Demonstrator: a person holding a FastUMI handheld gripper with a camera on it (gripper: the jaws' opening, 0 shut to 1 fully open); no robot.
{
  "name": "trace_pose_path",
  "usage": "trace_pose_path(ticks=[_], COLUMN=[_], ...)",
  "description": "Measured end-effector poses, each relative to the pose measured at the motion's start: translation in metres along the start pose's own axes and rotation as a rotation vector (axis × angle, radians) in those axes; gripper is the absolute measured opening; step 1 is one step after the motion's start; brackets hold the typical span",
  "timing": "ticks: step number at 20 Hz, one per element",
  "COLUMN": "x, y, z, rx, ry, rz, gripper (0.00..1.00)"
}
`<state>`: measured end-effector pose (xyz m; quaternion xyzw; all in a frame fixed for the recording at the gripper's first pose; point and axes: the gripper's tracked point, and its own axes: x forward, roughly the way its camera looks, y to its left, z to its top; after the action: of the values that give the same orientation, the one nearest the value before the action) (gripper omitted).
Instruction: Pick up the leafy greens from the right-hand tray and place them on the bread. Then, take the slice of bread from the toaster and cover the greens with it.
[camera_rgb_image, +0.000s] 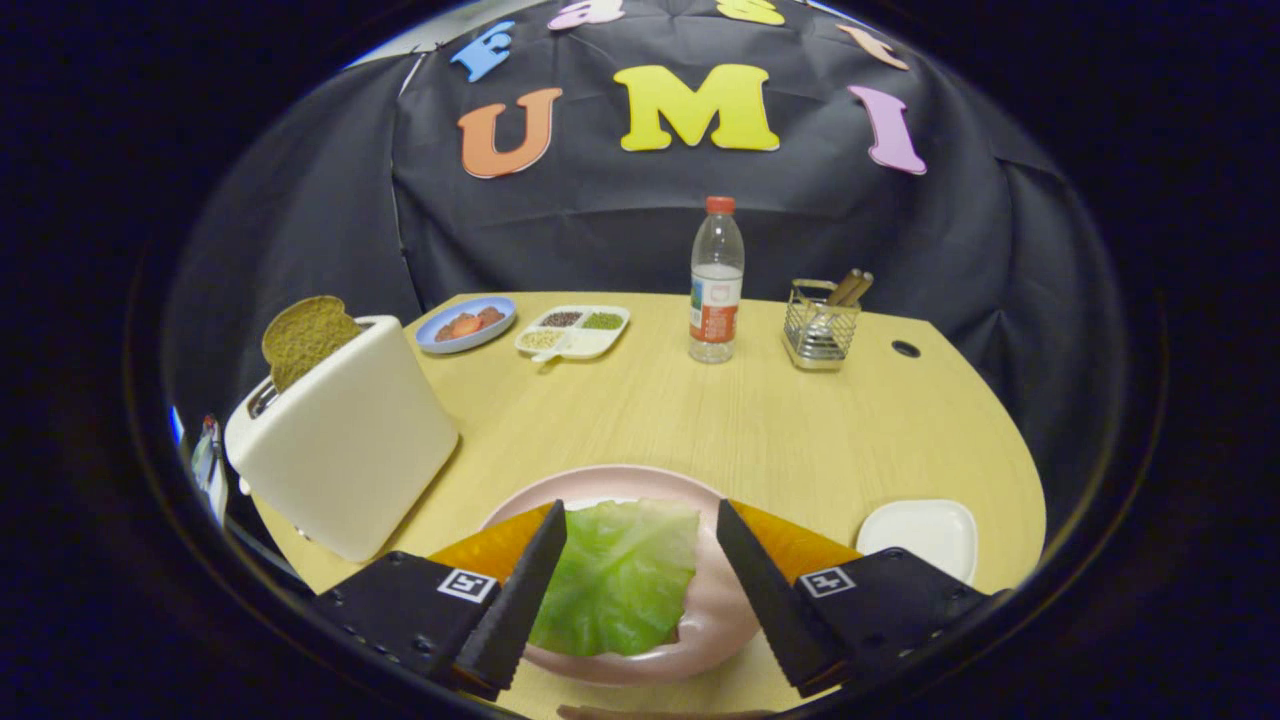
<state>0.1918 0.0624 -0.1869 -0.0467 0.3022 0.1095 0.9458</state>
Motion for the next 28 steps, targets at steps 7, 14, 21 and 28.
trace_pose_path(ticks=[7, 14, 21, 28], x=[-0.066, -0.096, -0.07, -0.02], y=[0.049, 0.136, 0.206, 0.271], z=[0.077, 0.127, 0.134, 0.112], rx=[0.049, 0.025, 0.0, -0.019], ry=[-0.133, -0.246, -0.237, -0.14], rz=[0.021, 0.023, 0.016, 0.063], gripper=[0.96, 0.96, 0.96, 0.96])
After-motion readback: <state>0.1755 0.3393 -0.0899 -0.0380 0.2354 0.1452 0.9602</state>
